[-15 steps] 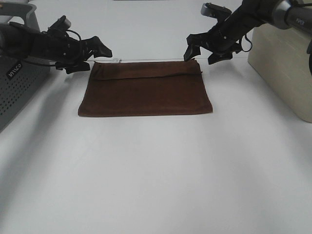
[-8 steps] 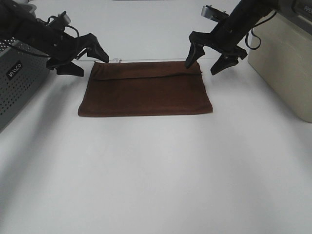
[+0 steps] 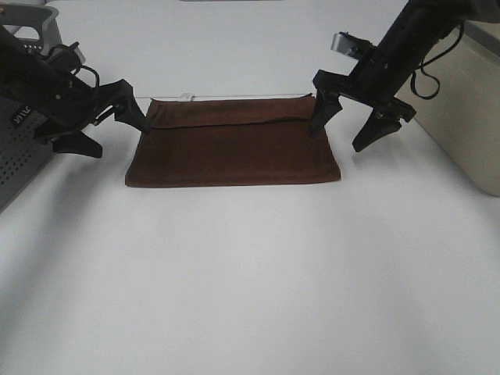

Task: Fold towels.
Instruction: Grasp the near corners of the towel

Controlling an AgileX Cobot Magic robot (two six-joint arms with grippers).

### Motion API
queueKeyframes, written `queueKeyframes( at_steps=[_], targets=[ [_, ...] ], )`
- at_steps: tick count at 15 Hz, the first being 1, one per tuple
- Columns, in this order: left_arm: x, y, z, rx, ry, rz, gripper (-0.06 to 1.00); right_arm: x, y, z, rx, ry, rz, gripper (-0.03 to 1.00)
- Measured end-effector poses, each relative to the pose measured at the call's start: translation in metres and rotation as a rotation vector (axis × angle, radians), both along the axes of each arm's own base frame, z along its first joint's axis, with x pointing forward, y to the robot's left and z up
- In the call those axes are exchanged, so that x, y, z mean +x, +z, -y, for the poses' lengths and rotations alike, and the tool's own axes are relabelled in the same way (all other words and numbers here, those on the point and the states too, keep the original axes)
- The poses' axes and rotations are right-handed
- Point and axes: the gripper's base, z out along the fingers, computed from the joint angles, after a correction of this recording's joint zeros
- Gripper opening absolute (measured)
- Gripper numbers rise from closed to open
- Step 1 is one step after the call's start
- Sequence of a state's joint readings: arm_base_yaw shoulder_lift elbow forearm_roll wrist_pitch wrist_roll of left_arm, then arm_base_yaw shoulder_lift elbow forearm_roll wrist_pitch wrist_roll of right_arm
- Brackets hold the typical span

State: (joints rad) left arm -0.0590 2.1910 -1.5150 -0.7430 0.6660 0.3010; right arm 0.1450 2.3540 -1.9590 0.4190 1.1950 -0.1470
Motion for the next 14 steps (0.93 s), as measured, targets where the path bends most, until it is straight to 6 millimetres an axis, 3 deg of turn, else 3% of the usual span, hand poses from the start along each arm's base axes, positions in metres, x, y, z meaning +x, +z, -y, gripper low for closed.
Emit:
queueKeyframes(
  at_steps=[3, 6, 9, 12, 14],
  targets=[
    [-0.003, -0.005, 0.013, 0.009, -0.029, 0.001, 0.9, -0.008, -0.025, 0.001, -0.005, -0.027, -0.012, 0.8],
    [-0.004, -0.02, 0.027, 0.021, -0.051, -0.014, 0.9, -0.008, -0.031, -0.001, 0.027, -0.015, 0.016, 0.8],
    [-0.002, -0.035, 0.027, 0.032, -0.034, -0.024, 0.9, -0.005, -0.047, -0.002, 0.032, -0.009, 0.014, 0.79],
    [0.0, -0.041, 0.027, 0.022, -0.02, -0.031, 0.85, -0.002, -0.055, -0.003, 0.05, -0.034, 0.029, 0.7],
    [0.0, -0.046, 0.028, 0.012, -0.013, -0.044, 0.69, 0.0, -0.061, -0.005, 0.062, -0.052, 0.034, 0.53]
  ],
)
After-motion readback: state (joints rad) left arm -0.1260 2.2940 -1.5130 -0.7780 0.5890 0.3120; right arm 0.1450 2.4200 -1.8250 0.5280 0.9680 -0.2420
